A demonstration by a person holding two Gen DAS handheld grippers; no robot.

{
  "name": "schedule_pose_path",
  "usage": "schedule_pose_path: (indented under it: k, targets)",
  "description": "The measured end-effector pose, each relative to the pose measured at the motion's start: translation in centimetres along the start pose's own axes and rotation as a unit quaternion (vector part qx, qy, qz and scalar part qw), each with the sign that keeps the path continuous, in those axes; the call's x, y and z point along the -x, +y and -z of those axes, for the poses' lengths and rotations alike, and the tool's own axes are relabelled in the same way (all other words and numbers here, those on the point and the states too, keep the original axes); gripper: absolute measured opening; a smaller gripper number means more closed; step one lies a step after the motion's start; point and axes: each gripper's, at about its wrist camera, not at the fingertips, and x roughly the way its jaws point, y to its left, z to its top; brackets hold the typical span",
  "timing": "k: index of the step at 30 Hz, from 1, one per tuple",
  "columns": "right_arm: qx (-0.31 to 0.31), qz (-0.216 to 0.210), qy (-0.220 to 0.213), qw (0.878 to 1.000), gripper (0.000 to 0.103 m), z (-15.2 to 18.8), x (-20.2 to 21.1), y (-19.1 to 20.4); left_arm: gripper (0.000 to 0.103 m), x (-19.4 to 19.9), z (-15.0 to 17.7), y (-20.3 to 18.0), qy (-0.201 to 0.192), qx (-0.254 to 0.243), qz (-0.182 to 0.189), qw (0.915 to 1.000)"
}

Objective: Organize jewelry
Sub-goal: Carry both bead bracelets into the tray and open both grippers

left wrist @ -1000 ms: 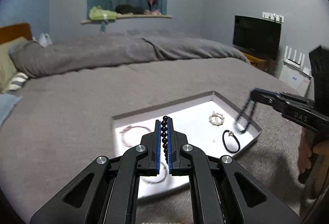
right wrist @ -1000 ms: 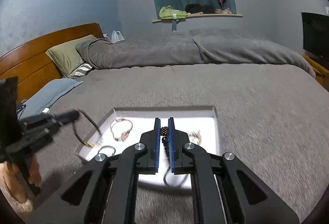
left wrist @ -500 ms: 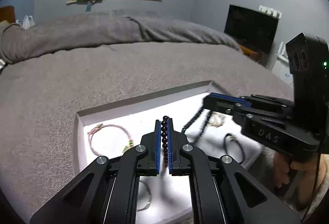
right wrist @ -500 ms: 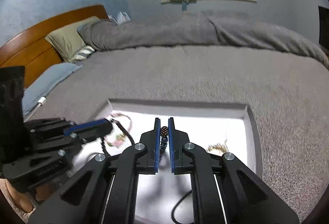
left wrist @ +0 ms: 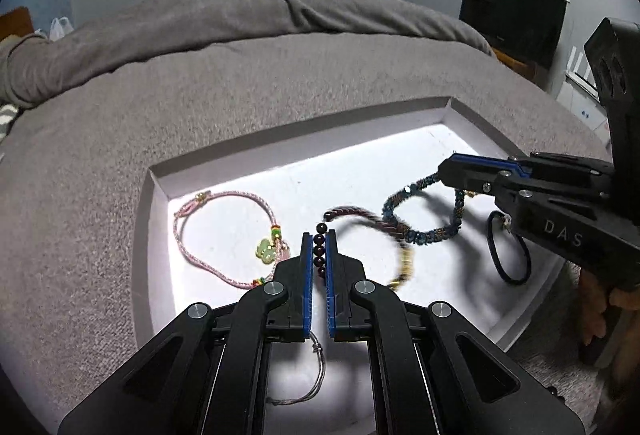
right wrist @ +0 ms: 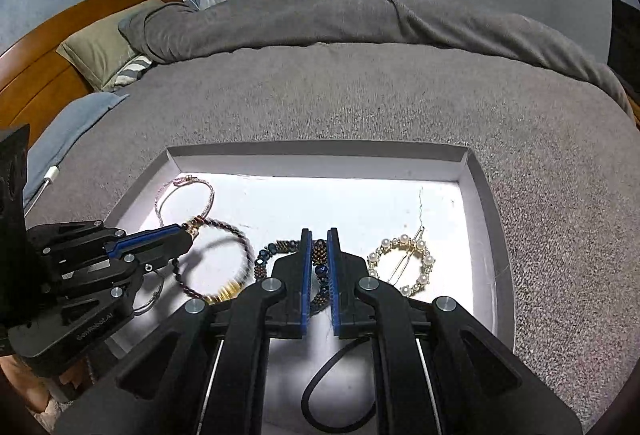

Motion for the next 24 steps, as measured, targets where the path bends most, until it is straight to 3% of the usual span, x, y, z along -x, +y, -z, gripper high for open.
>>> schedule_pose_path:
  k: [11,13,14,15,17,19,21,24]
  targets:
    - [-0.010,0.000,-0.010,1.000,0.009,0.1,0.5,-0.4,0.008,0.3,0.2,0.9,-0.001,0.014,-0.010,0.9999]
    - [-0.014,0.000,-0.015,1.000,0.013,0.0,0.7,-0.6,0.023,0.5,0.3,0.9,-0.006,0.017,-0.014,0.9997]
    - [-0.016,0.001,-0.018,1.000,0.020,0.0,0.8,-0.6,0.033,0.6,0.3,0.9,-0.010,0.018,-0.016,0.9997]
    - [-0.017,0.003,-0.022,1.000,0.026,-0.1,1.0,-0.7,0.037,0.7,0.2,0.8,-0.012,0.018,-0.017,0.9996]
    - [-0.021,0.006,-0.027,0.999,0.027,-0.1,1.2,-0.8,0.038,1.0,0.3,0.8,-0.017,0.017,-0.020,0.9995]
    - [-0.029,0.007,-0.033,0.999,0.030,0.0,1.6,-1.1,0.046,1.3,0.3,0.5,-0.022,0.015,-0.025,0.9993]
    - [-0.042,0.008,-0.041,0.998,0.045,0.1,2.2,-1.4,0.059,1.8,0.5,0.4,-0.031,0.016,-0.028,0.9990]
    - [-0.056,0.010,-0.051,0.997,0.050,0.5,3.6,-1.8,0.066,3.1,0.9,-0.2,-0.048,0.012,-0.034,0.9982]
